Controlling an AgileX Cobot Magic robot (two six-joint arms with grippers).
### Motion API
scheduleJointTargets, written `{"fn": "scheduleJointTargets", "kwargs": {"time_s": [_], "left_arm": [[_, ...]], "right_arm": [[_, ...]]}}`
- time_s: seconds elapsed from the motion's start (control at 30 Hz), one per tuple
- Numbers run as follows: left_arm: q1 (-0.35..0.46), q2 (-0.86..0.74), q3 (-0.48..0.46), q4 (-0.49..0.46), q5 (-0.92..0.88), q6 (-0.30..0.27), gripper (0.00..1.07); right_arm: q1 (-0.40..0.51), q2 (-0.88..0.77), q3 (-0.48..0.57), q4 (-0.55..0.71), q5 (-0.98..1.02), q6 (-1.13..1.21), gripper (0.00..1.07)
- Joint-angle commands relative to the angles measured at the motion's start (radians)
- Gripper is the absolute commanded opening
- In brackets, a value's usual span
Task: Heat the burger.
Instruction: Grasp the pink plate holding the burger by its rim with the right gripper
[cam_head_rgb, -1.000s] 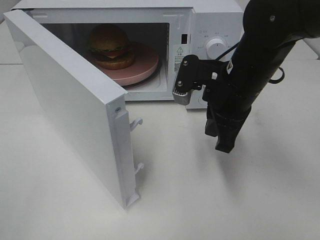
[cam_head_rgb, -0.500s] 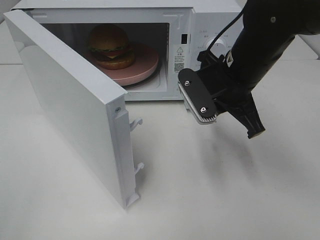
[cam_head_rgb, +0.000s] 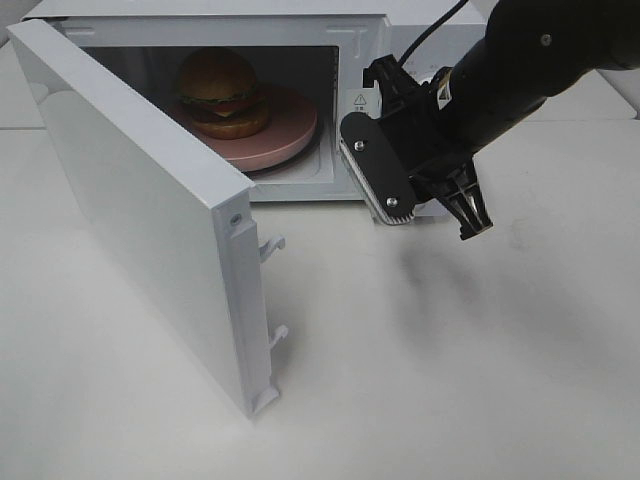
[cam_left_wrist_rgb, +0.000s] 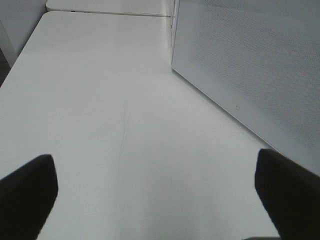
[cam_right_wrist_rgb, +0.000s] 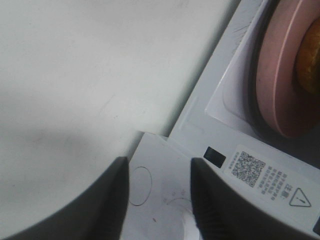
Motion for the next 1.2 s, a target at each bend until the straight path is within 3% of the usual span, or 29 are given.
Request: {"fn": "scheduleJointTargets", "kwargs": {"time_s": [0.03,0.07,0.1,0.13,0.17,0.27,0.77,1.2], "left_arm": [[0.001,-0.015,0.003,-0.009,-0.014,0.0,1.0],[0.001,-0.015,0.003,-0.009,-0.014,0.0,1.0],[0.001,-0.015,0.003,-0.009,-0.014,0.0,1.0],[0.001,-0.015,0.003,-0.009,-0.014,0.0,1.0],[0.001,-0.015,0.003,-0.009,-0.014,0.0,1.0],[0.001,-0.015,0.003,-0.009,-0.014,0.0,1.0],[0.001,-0.015,0.003,-0.009,-0.014,0.0,1.0],[0.001,-0.015,0.003,-0.009,-0.014,0.0,1.0]], "right_arm": [[-0.003,-0.007,-0.007,-0.004,-0.026,0.0,0.65],[-0.003,-0.007,-0.007,-0.004,-0.026,0.0,0.65],[-0.003,-0.007,-0.007,-0.004,-0.03,0.01,0.78],[-0.003,-0.007,-0.007,-0.004,-0.03,0.01,0.78],[-0.003,-0.007,-0.007,-0.003,-0.038,0.024,0.88],[-0.003,-0.007,-0.007,0.0,-0.048,0.047,0.95],[0.012,0.002,-0.018,0.003,-0.047,0.052,0.91],[0.038,0.081,-0.115,0.068,-0.048,0.052,0.87]]}}
